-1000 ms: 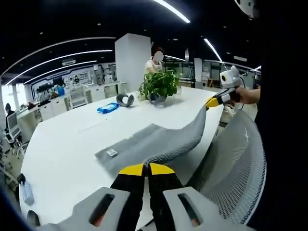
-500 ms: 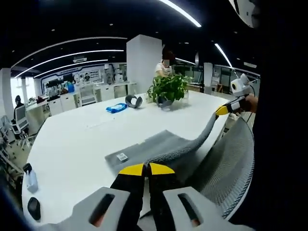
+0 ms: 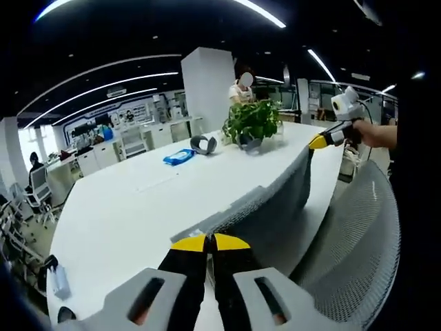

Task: Fold the towel on the table until its edges align and the towel forms a compact rectangular stack.

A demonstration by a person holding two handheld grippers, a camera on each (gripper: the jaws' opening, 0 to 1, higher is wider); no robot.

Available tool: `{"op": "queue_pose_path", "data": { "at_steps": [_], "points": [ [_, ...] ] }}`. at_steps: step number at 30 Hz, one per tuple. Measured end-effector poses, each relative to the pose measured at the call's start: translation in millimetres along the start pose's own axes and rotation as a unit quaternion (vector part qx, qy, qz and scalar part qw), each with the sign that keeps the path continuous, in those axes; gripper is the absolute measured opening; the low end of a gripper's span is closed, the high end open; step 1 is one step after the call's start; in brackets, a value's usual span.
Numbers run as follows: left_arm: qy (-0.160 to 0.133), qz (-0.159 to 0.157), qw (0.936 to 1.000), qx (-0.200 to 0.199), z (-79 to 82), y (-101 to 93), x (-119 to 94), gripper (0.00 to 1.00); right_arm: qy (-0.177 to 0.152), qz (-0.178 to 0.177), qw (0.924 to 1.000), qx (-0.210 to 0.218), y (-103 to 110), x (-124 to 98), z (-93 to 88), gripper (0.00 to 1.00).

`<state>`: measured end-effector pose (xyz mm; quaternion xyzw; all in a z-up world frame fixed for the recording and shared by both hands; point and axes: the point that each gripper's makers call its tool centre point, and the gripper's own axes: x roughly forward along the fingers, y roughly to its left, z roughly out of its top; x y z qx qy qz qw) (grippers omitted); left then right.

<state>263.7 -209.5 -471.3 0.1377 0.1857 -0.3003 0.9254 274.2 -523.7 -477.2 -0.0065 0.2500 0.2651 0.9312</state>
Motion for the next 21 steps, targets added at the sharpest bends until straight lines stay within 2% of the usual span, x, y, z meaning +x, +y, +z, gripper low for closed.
{"op": "queue_pose_path", "data": {
  "at_steps": [4, 9, 21],
  "points": [
    [0.009, -0.006, 0.9999, 0.006, 0.3, 10.4, 14, 0.02, 0.008, 0.006, 0.9999, -0.008, -7, 13, 1.9, 0.00],
    [0.022, -0.022, 0.9993, 0.022, 0.7, 16.2, 28, 0.02, 0.038, 0.017, 0.9980, -0.047, -18, 32, -0.7, 0.00],
    [0.057, -0.045, 0.9962, 0.050, -10.6, 33.1, 71, 0.02, 0.086, 0.036, 0.9934, -0.066, -47, 79, -15.4, 0.00]
  ]
}}
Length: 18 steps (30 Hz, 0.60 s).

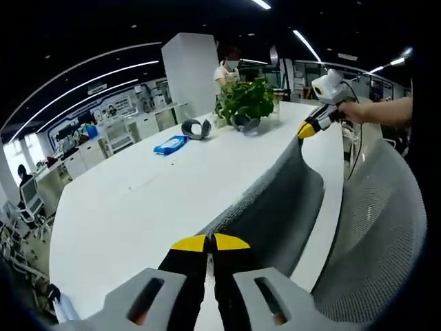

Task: Fold the towel on the table until its edges align and the towel forms a compact rectangular stack.

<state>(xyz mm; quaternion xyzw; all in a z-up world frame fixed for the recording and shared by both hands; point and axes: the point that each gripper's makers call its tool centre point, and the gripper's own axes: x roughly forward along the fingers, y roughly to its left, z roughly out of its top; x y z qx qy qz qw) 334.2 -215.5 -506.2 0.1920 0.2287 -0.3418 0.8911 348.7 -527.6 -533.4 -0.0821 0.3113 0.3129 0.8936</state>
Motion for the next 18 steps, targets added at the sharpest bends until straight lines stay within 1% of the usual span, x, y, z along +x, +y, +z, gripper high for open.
{"op": "queue_pose_path", "data": {
  "at_steps": [4, 9, 13, 15, 18],
  "points": [
    [0.014, -0.006, 0.9999, 0.002, -8.5, 8.7, 16, 0.02, 0.016, 0.005, 0.9998, -0.003, -7, 17, -4.1, 0.00],
    [0.035, -0.018, 0.9992, 0.007, -20.2, 15.3, 38, 0.02, 0.048, 0.008, 0.9988, -0.006, -18, 41, -18.5, 0.00],
    [0.039, -0.021, 0.9990, -0.001, -25.1, 22.4, 55, 0.02, 0.060, 0.000, 0.9982, -0.008, -27, 53, -24.8, 0.00],
    [0.046, -0.022, 0.9987, -0.004, -29.6, 27.1, 63, 0.02, 0.065, -0.001, 0.9978, -0.006, -29, 58, -27.9, 0.00],
    [0.059, -0.023, 0.9980, -0.004, -37.7, 29.2, 75, 0.02, 0.082, -0.004, 0.9966, -0.009, -33, 68, -36.0, 0.00]
  ]
}}
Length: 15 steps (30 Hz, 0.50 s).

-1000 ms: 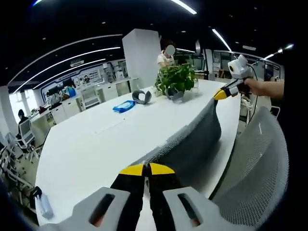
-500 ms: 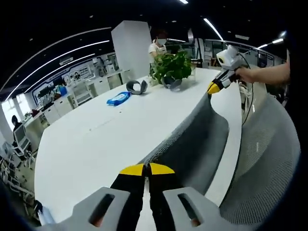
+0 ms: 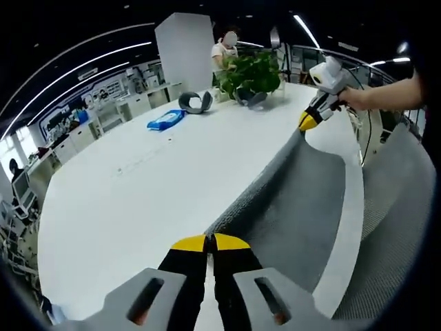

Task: Fold the towel on the table until its edges align and the towel forms a compact rectangular stack.

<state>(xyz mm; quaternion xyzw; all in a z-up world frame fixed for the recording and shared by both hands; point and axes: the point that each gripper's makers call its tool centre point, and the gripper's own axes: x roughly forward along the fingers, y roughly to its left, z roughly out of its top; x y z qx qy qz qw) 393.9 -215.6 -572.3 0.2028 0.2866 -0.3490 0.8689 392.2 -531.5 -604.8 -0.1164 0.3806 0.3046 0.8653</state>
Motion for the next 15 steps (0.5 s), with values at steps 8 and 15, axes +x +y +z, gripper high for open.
{"op": "queue_pose_path", "data": {
  "at_steps": [8, 15],
  "points": [
    [0.015, 0.016, 0.9991, -0.036, -19.1, 10.1, 25, 0.02, 0.010, -0.023, 0.9991, -0.034, -6, 16, -1.0, 0.00],
    [0.030, 0.034, 0.9982, -0.040, -33.3, 13.8, 44, 0.02, 0.032, -0.044, 0.9965, -0.062, -12, 29, -9.1, 0.00]
  ]
}}
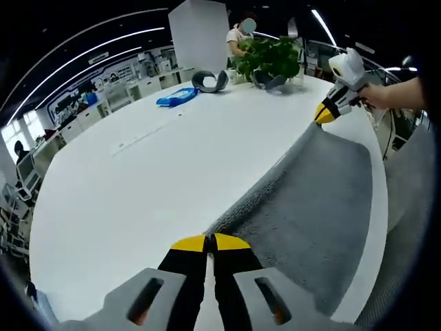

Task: Fold the towel on the table until its edges align and the towel forms a compact rectangular stack.

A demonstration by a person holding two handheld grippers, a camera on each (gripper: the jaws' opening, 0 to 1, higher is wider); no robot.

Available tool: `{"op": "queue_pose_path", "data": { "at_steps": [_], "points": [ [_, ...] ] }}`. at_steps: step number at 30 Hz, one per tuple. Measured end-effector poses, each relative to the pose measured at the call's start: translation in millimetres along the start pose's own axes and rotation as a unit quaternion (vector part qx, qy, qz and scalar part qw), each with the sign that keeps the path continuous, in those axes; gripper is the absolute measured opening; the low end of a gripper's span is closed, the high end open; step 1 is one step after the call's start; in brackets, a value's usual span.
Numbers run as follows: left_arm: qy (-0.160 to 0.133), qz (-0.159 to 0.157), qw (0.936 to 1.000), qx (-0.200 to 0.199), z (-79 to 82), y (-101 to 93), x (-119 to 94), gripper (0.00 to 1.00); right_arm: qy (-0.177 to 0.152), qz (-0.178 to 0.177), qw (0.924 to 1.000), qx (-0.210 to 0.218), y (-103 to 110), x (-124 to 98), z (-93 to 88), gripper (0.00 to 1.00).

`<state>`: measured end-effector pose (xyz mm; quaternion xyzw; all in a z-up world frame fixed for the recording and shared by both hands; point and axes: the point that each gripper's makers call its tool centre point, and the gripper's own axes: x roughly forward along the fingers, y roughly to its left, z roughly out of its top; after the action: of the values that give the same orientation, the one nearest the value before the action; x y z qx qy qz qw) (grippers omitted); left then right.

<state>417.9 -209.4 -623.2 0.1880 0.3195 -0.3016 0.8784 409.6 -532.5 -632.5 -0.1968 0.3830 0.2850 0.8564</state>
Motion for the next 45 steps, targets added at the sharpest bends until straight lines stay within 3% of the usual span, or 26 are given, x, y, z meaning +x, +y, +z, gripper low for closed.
{"op": "queue_pose_path", "data": {
  "at_steps": [2, 3, 8, 17, 20, 24, 26, 32, 36, 38, 40, 41, 43, 45],
  "points": [
    [0.012, 0.029, 0.9994, 0.017, -4.7, 10.4, 2, 0.02, 0.038, -0.043, 0.9980, -0.025, -17, -3, -14.3, 0.00],
    [0.013, 0.033, 0.9991, 0.025, -6.6, 11.5, 3, 0.02, 0.047, -0.048, 0.9968, -0.044, -22, -2, -19.9, 0.00],
    [-0.004, 0.036, 0.9992, 0.018, -7.0, 14.3, 1, 0.03, 0.003, -0.028, 0.9990, 0.034, -22, -9, -21.0, 0.00],
    [0.007, 0.043, 0.9983, 0.039, -11.6, 12.8, 5, 0.05, 0.004, -0.020, 0.9993, 0.032, -14, -11, -25.3, 0.00],
    [0.022, 0.064, 0.9962, 0.054, -15.3, 20.6, 4, 0.17, 0.001, -0.017, 0.9993, 0.034, -10, -12, -23.7, 0.00],
    [0.003, 0.092, 0.9953, 0.032, -9.4, 29.4, -7, 0.22, -0.004, -0.019, 0.9993, 0.032, -11, -13, -19.9, 0.00],
    [-0.008, 0.090, 0.9956, 0.025, -4.0, 27.1, -13, 0.23, -0.008, -0.020, 0.9993, 0.031, -12, -15, -17.0, 0.00],
    [-0.033, 0.031, 0.9984, 0.033, 17.3, -19.8, -24, 0.23, -0.014, -0.003, 0.9994, 0.030, -8, -12, -7.9, 0.00],
    [-0.035, -0.032, 0.9961, 0.074, 30.9, -72.1, -26, 0.20, -0.030, 0.026, 0.9986, 0.035, 4, -10, 6.2, 0.00],
    [-0.023, -0.073, 0.9911, 0.109, 33.5, -101.7, -28, 0.14, -0.040, 0.048, 0.9977, 0.027, 12, -9, 15.7, 0.00],
    [-0.002, -0.091, 0.9891, 0.116, 34.7, -122.6, -28, 0.09, -0.049, 0.075, 0.9960, 0.001, 23, -7, 25.1, 0.00],
    [-0.003, -0.108, 0.9874, 0.116, 38.1, -134.7, -29, 0.07, -0.050, 0.089, 0.9947, -0.017, 28, -6, 28.3, 0.00],
    [-0.021, -0.139, 0.9870, 0.076, 49.4, -158.3, -30, 0.03, -0.037, 0.104, 0.9926, -0.051, 36, -4, 30.4, 0.00],
    [-0.011, -0.157, 0.9855, 0.064, 48.5, -174.0, -28, 0.01, -0.035, 0.116, 0.9898, -0.075, 43, -1, 35.7, 0.00]
  ]
}}
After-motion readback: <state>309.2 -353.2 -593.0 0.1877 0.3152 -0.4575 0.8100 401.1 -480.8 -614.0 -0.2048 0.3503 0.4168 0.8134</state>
